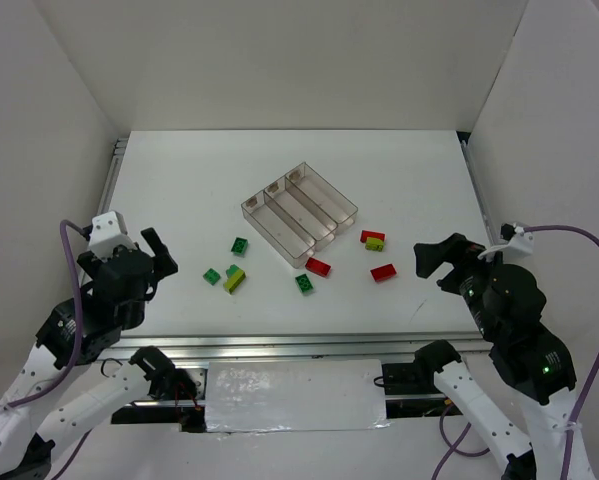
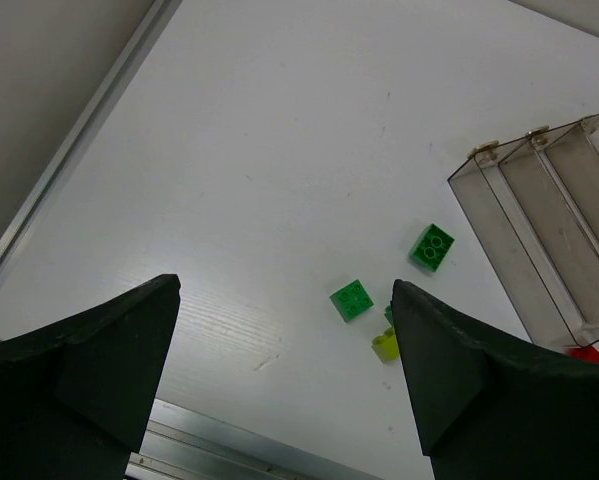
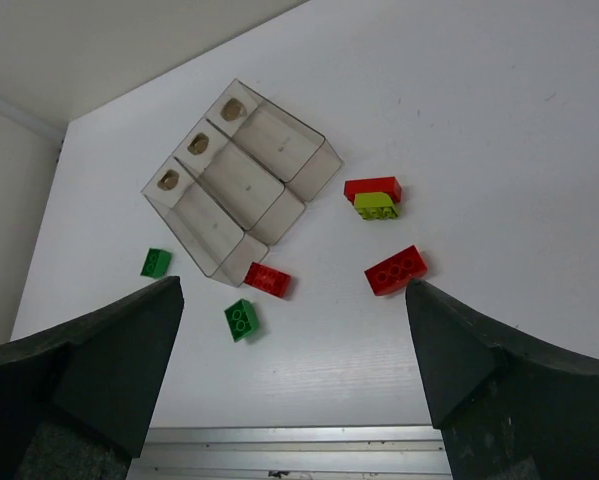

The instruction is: Sort the legos into containers by color

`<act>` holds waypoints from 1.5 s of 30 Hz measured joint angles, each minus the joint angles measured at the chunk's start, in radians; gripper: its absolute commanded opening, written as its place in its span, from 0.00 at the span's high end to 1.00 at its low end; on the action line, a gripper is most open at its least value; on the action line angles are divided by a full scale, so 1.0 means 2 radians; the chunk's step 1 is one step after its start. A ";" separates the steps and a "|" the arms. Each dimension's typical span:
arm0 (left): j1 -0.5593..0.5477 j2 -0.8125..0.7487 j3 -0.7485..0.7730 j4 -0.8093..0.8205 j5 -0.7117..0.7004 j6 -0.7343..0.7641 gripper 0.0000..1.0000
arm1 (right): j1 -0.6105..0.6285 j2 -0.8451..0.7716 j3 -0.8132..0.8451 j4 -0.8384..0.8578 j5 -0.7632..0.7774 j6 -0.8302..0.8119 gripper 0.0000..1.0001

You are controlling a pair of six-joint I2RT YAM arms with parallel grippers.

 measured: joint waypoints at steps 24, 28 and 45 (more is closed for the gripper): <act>0.000 0.018 0.000 0.001 0.004 -0.002 0.00 | 0.000 0.258 -0.105 0.078 0.095 0.176 0.00; 0.000 0.019 0.000 0.007 0.011 0.009 0.01 | 0.000 0.337 -0.111 0.103 0.096 0.200 0.00; 0.000 0.026 0.000 0.022 0.034 0.025 0.00 | -0.001 0.480 -0.163 0.192 0.049 0.256 0.15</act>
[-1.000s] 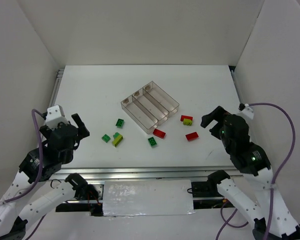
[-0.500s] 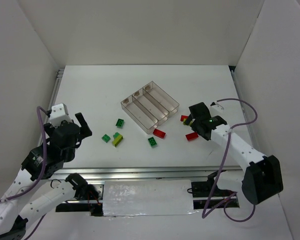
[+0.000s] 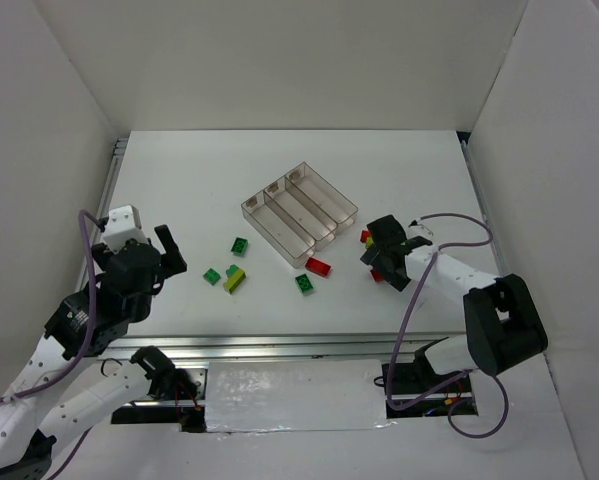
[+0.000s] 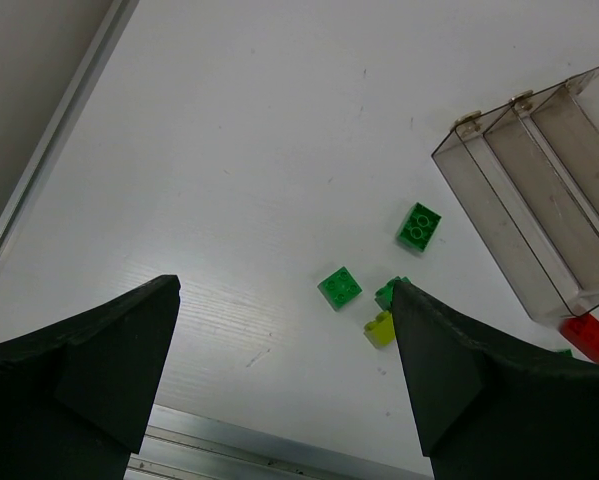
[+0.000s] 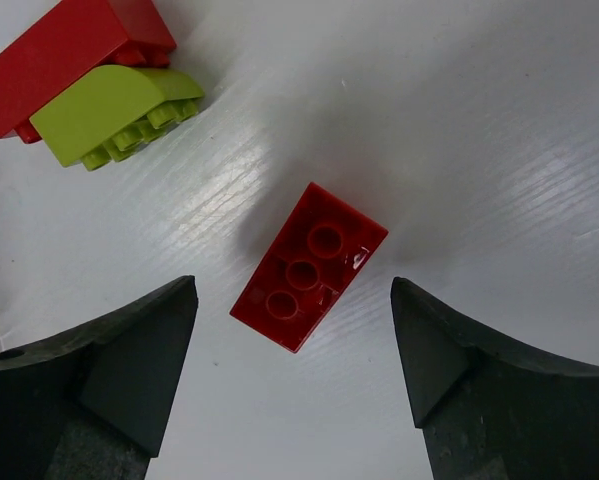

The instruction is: Sort the legos into containers by color

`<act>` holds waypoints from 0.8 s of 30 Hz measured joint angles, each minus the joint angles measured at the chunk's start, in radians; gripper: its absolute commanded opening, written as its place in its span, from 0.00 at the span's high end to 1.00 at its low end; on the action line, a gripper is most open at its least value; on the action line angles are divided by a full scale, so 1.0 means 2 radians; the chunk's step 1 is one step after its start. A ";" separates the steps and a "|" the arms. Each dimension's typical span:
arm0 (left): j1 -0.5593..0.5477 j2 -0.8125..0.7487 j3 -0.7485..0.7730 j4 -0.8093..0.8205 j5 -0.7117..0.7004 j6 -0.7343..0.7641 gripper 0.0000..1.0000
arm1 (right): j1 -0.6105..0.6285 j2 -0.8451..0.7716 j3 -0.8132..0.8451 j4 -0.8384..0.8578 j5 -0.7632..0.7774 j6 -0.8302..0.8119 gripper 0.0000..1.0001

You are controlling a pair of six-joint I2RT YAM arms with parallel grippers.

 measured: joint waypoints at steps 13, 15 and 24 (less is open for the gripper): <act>0.000 -0.010 0.000 0.003 0.003 0.008 0.01 | -0.001 0.063 0.031 -0.009 -0.004 -0.027 0.95; 0.000 -0.010 0.000 0.004 0.004 0.009 0.01 | -0.001 0.061 0.031 -0.010 -0.005 -0.025 0.96; 0.000 -0.007 0.000 0.004 0.003 0.009 0.01 | 0.027 -0.027 0.065 -0.043 -0.018 -0.061 0.95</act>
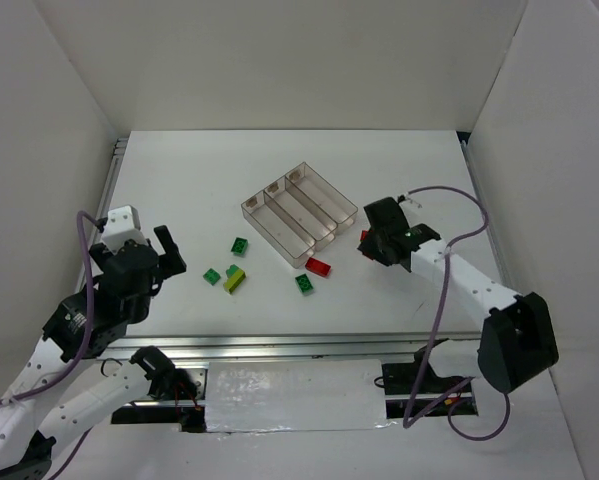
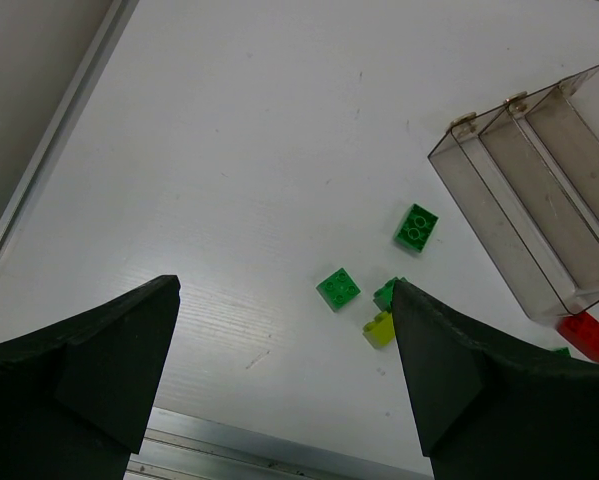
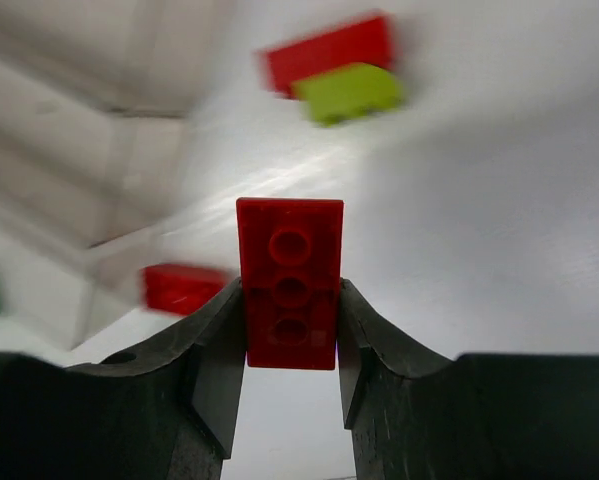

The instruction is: Sort the legos into containers by color

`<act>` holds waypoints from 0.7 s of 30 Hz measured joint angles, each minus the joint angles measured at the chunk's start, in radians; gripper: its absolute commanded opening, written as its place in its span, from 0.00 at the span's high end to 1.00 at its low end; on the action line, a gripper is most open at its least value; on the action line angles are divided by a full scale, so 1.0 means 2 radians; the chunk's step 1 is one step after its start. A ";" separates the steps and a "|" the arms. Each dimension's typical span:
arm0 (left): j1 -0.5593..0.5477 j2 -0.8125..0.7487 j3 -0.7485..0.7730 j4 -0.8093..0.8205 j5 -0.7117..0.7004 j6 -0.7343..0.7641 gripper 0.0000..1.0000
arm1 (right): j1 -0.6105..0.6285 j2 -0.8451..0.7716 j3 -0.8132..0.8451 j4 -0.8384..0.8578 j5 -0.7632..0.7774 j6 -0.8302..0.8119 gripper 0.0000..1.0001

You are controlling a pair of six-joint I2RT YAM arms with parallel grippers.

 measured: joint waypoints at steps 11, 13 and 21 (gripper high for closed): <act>0.000 0.009 -0.001 0.003 0.002 0.001 0.00 | 0.012 0.177 0.339 0.023 -0.151 -0.237 0.93; 0.000 0.012 -0.001 0.004 0.004 0.002 0.01 | 0.012 0.252 0.424 0.007 -0.154 -0.267 0.92; 0.000 0.021 -0.006 0.017 0.023 0.015 0.00 | 0.012 0.392 0.530 -0.040 -0.137 -0.329 0.83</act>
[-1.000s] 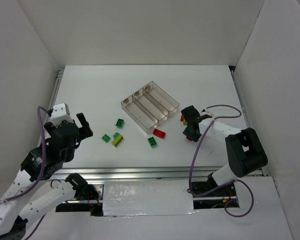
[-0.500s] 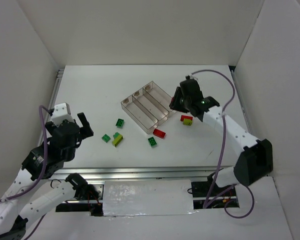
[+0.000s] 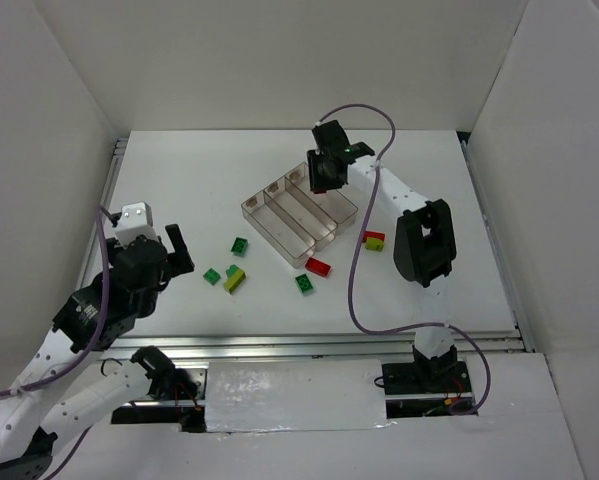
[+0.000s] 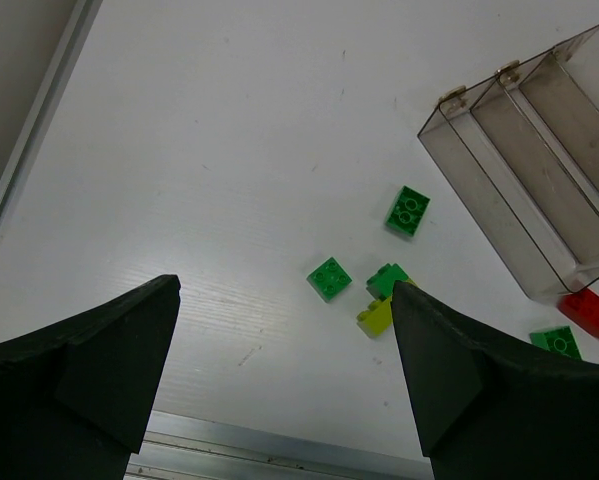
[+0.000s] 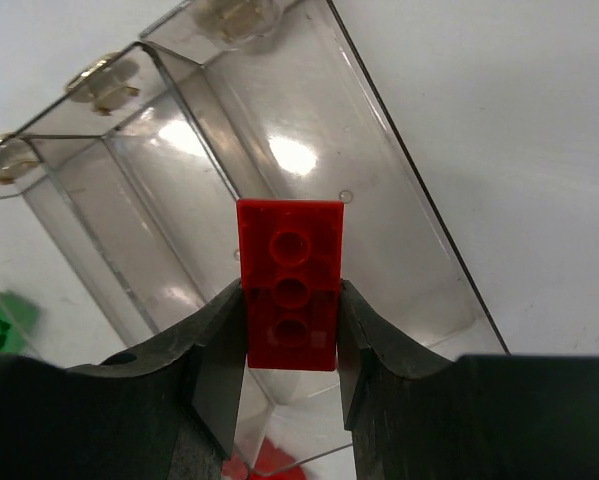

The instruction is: Sort the legos into containers by color

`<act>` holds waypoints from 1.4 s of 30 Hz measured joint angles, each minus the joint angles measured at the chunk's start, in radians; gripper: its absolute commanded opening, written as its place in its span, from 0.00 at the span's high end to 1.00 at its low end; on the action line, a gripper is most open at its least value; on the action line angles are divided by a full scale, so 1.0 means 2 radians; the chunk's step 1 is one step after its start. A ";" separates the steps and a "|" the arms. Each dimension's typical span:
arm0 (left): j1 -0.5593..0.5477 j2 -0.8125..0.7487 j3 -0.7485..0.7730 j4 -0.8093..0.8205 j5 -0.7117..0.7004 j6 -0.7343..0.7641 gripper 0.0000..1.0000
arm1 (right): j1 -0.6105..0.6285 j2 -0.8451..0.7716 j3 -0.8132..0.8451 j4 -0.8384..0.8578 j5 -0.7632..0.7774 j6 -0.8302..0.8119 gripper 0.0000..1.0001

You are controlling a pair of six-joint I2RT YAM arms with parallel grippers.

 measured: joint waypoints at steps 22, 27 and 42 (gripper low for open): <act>0.002 0.013 -0.002 0.006 0.018 0.011 0.01 | 0.021 -0.201 -0.275 0.076 -0.050 -0.008 0.01; 0.005 0.010 -0.002 0.008 0.020 0.011 0.00 | 0.039 -0.352 -0.434 0.140 -0.105 -0.024 0.10; 0.006 -0.002 -0.002 0.010 0.031 0.014 0.01 | 0.043 -0.290 -0.492 0.171 -0.079 -0.023 0.18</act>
